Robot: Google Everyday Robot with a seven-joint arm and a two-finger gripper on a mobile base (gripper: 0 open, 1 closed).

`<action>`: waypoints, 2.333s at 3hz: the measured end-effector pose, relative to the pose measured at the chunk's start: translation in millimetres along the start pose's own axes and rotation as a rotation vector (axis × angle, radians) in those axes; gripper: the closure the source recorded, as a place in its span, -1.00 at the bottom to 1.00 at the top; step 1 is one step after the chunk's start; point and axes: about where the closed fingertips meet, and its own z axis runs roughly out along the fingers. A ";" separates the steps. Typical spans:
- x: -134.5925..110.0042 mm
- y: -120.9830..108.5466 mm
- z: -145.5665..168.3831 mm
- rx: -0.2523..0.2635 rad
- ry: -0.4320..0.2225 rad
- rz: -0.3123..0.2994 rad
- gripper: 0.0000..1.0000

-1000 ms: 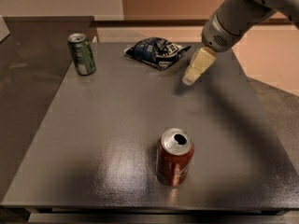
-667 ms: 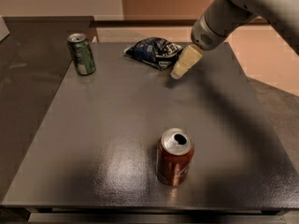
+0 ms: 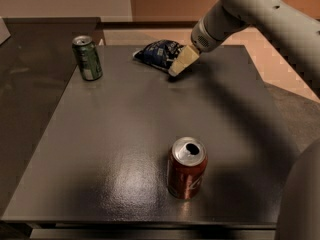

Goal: Pick blue chip bag

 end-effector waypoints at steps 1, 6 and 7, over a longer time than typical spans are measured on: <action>-7.7 -9.8 23.7 -0.011 -0.020 0.039 -1.00; -33.5 1.1 -2.1 -0.116 -0.118 0.045 0.76; -42.5 4.4 -34.5 -0.107 -0.170 0.011 1.00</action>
Offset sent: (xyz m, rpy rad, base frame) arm 0.0495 0.0250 -0.0295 0.0908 0.0673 -0.0242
